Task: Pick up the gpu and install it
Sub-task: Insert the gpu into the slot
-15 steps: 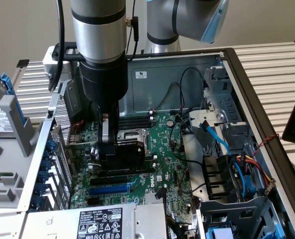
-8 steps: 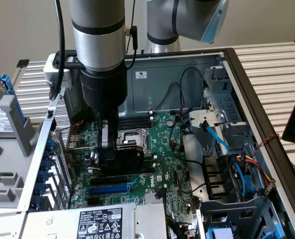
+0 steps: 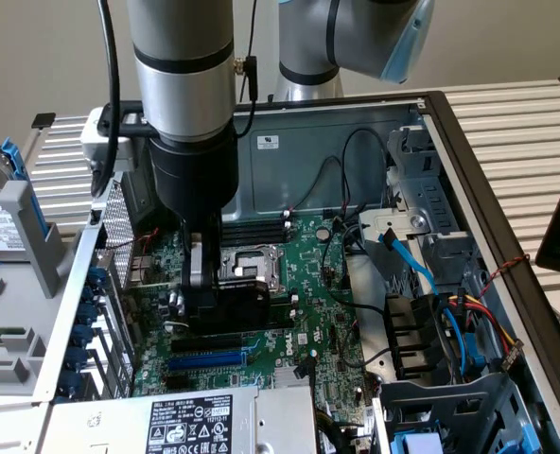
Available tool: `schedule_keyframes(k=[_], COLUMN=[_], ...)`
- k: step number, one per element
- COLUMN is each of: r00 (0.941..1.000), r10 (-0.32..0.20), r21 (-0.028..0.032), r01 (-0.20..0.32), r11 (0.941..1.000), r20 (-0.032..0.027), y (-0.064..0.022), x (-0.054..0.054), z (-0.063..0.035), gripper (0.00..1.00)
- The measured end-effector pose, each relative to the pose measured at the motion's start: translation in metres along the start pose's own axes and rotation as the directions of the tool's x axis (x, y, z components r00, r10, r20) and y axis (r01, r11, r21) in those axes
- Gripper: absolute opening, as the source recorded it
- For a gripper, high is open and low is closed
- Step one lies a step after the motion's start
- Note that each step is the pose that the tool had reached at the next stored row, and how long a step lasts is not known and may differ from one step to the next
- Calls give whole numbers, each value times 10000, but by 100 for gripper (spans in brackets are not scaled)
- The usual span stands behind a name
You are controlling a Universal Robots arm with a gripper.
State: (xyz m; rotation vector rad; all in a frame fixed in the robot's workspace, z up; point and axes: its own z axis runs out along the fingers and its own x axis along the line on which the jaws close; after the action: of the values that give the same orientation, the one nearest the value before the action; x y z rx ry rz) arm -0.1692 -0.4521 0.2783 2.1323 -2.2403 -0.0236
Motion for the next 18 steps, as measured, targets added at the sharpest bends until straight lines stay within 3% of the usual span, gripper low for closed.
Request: schedule_keyframes(k=[12, 18], r00=[10000, 10000], r10=[2, -2], r21=[-36, -42], r01=[-2, 2], r11=[10000, 10000], r20=[0, 33], y=[27, 51], x=[-1, 3], z=[108, 136], gripper=[27, 27])
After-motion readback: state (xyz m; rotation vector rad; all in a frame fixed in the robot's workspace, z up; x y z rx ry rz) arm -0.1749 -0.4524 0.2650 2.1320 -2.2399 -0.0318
